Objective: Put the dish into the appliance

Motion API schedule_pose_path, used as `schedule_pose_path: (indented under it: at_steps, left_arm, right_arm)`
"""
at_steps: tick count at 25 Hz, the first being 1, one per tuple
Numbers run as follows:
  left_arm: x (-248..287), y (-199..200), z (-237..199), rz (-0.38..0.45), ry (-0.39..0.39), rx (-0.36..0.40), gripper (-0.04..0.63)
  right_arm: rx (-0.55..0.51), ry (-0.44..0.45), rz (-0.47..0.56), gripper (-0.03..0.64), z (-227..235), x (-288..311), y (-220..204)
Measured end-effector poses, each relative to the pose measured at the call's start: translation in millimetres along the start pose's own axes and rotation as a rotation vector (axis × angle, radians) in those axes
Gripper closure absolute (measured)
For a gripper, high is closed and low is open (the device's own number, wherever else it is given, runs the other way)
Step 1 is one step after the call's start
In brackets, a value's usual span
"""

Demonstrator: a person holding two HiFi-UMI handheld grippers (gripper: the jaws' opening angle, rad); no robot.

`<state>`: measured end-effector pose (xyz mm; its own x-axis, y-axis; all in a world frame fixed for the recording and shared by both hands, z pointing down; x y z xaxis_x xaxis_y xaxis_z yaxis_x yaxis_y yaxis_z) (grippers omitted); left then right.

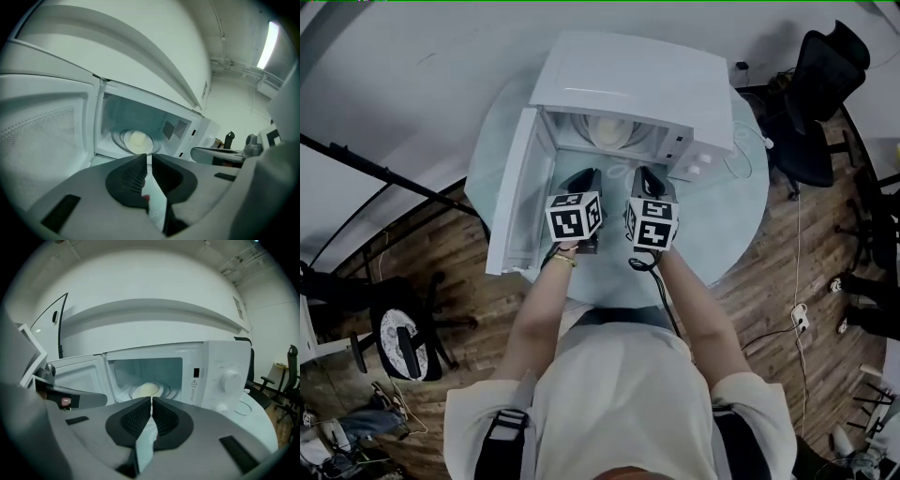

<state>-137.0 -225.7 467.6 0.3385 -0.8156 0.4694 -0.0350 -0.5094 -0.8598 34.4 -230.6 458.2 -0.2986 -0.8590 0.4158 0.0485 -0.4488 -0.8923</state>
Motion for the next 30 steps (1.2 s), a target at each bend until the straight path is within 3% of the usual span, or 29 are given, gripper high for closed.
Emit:
schedule_pose_path:
  at_steps: [4, 20, 30]
  left_arm:
    - [-24, -7, 13, 0.014, -0.014, -0.003, 0.588]
    - [-99, -45, 56, 0.022, -0.119, 0.090, 0.589]
    - [-128, -63, 57, 0.005, -0.144, 0.086, 0.589]
  right_arm:
    - [-0.010, -0.005, 0.009, 0.609, -2, -30, -6]
    - [0.001, 0.028, 0.056, 0.611, 0, -133, -31]
    - [0.042, 0.030, 0.061, 0.611, 2, -172, -47]
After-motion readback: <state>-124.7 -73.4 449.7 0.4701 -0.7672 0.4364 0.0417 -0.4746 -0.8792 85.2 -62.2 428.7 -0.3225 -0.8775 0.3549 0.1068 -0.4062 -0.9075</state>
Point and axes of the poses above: the fingertips, and each gripper's own axes: x forward along the fingers, z to its right, y out of its top, the point moved 10 cm from there along -x, backward along the fingers, and after that the axes turned 7 degrees about x, right-handed, at the moved point
